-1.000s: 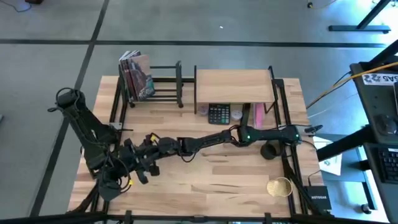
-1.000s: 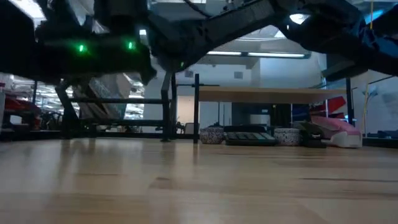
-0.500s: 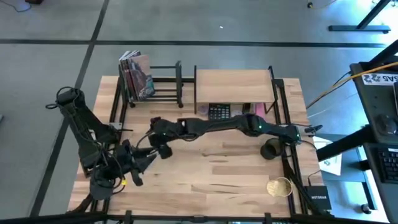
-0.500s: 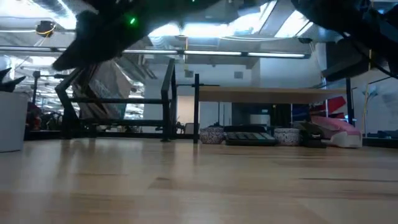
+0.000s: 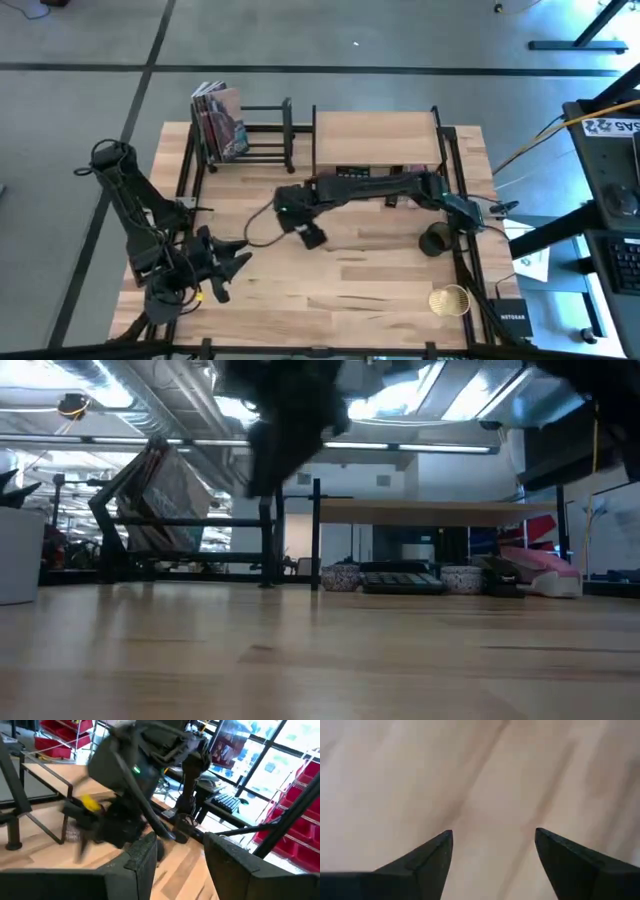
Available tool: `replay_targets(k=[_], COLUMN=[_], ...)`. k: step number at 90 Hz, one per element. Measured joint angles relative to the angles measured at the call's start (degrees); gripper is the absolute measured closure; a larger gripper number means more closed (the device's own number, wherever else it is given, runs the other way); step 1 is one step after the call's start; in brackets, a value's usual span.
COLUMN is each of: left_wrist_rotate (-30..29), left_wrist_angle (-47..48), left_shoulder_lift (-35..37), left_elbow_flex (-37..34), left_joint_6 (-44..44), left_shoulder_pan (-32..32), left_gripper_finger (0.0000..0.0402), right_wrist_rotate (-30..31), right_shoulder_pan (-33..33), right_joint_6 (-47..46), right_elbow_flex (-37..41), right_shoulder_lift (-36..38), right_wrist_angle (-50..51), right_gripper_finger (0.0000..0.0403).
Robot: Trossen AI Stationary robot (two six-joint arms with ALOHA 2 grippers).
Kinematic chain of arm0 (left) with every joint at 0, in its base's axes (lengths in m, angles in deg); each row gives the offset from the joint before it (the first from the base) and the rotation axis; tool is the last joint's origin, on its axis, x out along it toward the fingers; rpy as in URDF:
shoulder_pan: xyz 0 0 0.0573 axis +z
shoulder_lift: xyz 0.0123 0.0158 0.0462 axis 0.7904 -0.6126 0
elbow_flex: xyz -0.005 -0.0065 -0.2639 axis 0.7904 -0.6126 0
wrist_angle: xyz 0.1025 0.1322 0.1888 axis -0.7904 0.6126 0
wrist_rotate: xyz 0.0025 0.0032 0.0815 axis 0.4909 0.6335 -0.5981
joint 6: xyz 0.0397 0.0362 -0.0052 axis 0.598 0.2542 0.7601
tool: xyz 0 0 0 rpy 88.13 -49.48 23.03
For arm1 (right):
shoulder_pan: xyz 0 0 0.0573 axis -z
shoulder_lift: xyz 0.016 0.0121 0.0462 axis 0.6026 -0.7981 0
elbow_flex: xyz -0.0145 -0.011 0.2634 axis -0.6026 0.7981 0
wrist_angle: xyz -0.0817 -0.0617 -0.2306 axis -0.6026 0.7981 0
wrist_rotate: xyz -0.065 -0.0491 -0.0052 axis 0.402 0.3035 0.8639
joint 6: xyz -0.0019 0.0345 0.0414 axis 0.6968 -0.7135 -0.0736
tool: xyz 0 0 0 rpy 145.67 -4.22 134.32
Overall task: Stock shelves
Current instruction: Remove the black stapler from under the shelf
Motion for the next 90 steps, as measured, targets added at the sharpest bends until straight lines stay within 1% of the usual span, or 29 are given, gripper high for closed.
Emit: replay_targets(k=[4,7,15,22,27,32,37,45,50,59,63,70,78,84,90], left_wrist_rotate=[-0.3,-0.2,-0.4,-1.1,-1.6,-1.7,-1.7,-1.8,-1.8,-1.7,-1.6,-0.5,-0.2,0.6,1.3], left_wrist_angle=[0.1,0.2,0.3,0.6,1.2,2.4,3.5,4.9,5.5,6.4,6.5,7.3,7.8,7.8,7.8], left_shoulder_lift=[-0.1,-0.1,-0.6,-1.2,-1.5,-1.9,-2.3,-2.6,-3.0,-3.1,-3.0,-3.0,-3.0,-3.0,-3.0], left_elbow_flex=[0.0,0.0,0.0,0.0,0.0,0.0,0.0,0.0,0.0,0.0,0.0,0.0,0.0,0.0,0.0], left_joint_6=[0.4,0.9,1.7,2.8,3.2,3.1,2.8,2.7,2.6,2.6,2.5,2.5,2.6,2.7,2.9], left_shoulder_pan=[0.0,0.0,0.1,0.3,0.7,1.2,2.0,3.4,4.3,6.1,6.6,7.5,8.2,8.8,9.1], left_gripper_finger=[0.0259,0.0259,0.0259,0.0259,0.0259,0.0259,0.0259,0.0259,0.0259,0.0259,0.0259,0.0259,0.0259,0.0259,0.0259], right_wrist_rotate=[0.5,2.1,8.9,15.7,19.3,21.0,21.3,21.0,21.0,21.0,21.9,26.3,31.5,35.8,40.7], right_shoulder_pan=[-0.6,-1.3,-3.5,-5.5,-6.9,-8.2,-9.3,-10.8,-11.6,-11.6,-12.1,-13.7,-16.3,-18.0,-19.7], right_joint_6=[-2.2,-4.1,-11.5,-21.5,-30.4,-39.0,-47.8,-61.2,-67.3,-71.2,-73.1,-77.5,-82.8,-90.1,-99.2], right_elbow_flex=[6.8,12.5,27.5,39.0,46.0,52.1,57.0,62.9,65.8,68.7,69.6,70.9,71.5,72.7,74.5], right_shoulder_lift=[3.6,6.6,15.3,23.1,27.7,31.3,34.1,36.8,37.0,36.8,36.9,36.8,36.8,36.8,36.8], right_wrist_angle=[-3.2,-6.2,-14.6,-21.0,-23.8,-24.7,-25.1,-25.8,-26.7,-26.8,-26.9,-25.5,-23.8,-20.9,-19.6], right_gripper_finger=[0.0153,0.0157,0.0169,0.0178,0.0182,0.0186,0.0188,0.0189,0.0189,0.0189,0.0187,0.0174,0.0142,0.011,0.0077])
